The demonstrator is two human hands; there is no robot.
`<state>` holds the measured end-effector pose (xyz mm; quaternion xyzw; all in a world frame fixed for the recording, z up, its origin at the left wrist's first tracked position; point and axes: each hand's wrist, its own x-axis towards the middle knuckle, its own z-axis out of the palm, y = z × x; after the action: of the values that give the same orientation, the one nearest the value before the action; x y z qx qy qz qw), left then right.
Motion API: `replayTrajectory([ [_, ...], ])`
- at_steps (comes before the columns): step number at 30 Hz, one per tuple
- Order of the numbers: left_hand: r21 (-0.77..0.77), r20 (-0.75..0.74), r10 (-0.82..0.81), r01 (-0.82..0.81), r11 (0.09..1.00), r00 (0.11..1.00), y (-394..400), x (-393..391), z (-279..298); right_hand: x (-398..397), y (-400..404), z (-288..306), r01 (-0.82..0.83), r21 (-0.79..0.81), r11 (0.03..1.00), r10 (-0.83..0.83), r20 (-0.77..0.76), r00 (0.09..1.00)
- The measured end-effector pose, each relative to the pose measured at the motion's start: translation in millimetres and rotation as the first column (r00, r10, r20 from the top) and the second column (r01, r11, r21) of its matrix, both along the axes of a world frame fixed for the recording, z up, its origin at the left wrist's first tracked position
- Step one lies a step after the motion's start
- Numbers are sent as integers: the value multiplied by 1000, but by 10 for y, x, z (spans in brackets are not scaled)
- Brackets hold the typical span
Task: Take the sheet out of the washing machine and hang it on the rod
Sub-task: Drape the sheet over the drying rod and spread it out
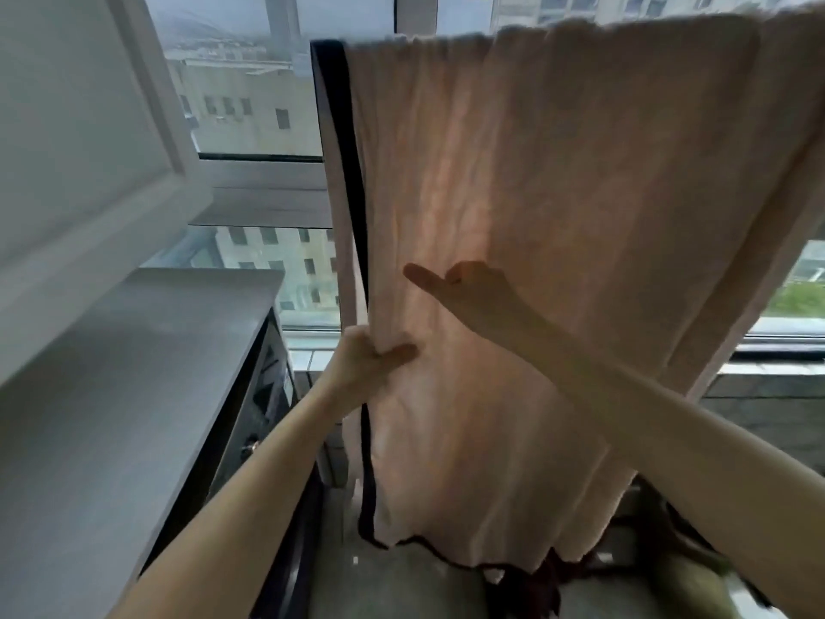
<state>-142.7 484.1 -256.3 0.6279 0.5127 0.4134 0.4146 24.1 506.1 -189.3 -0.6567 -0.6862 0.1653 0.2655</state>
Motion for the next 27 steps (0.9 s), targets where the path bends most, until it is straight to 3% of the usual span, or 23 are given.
replayTrajectory([
  [8, -43, -38, -19, 18, 999, 999, -57, -211, -458, -203, 20, -217, 41, 223, 974, -108, 297, 949],
  [14, -122, -130, 106, -122, 985, 986, -120, -407, -1063, -154, -12, -574, 23, 279, 960, -144, 422, 895],
  [22, -157, -314, 227, -286, 945, 922, -83, -563, -1680, -137, -135, -1033, 49, 163, 985, -129, 527, 840],
  [27, -122, -226, 262, -294, 948, 938, 7, -558, -1609, -118, -104, -1235, 100, 122, 987, -147, 486, 861],
])
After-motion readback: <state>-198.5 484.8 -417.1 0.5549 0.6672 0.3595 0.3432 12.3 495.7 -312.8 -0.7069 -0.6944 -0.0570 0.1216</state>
